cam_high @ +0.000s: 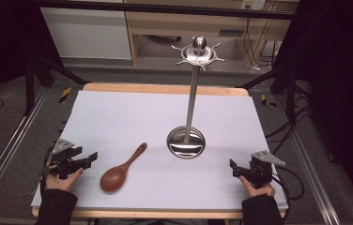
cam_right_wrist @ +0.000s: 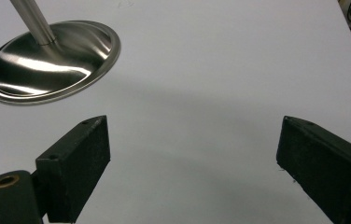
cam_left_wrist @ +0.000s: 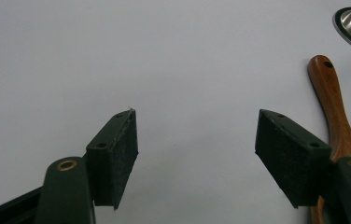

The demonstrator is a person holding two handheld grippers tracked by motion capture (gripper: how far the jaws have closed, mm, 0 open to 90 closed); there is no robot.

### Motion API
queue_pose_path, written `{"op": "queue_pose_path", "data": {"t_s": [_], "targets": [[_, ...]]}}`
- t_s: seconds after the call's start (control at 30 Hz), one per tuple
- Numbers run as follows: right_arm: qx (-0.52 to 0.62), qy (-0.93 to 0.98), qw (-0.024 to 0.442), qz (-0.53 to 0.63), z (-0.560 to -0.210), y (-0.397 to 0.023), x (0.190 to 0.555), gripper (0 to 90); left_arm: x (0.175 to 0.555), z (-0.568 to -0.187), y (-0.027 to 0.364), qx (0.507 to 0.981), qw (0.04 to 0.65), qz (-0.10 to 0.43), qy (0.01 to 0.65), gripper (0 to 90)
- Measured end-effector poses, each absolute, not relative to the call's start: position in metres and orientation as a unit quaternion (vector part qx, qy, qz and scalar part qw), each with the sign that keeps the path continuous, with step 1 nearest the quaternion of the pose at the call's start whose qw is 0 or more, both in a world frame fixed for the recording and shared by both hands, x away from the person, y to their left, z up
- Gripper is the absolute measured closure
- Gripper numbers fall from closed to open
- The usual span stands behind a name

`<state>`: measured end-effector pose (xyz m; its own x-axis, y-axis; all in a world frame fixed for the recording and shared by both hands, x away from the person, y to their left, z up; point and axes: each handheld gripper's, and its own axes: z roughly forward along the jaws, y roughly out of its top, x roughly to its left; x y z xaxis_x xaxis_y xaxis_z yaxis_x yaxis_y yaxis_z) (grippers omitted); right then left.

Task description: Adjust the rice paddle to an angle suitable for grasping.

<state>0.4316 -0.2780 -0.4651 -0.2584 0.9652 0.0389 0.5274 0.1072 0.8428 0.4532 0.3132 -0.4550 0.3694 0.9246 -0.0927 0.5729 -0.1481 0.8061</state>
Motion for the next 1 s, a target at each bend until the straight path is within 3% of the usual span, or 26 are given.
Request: {"op": "queue_pose_path", "data": {"t_s": [1.0], "targets": [[0.543, 0.696, 0.273, 0.382, -0.465, -0.278, 0.429, 10.5, 0.452, -0.430, 0.273, 0.783, 0.381, 0.185, 0.456, 39.1]]}}
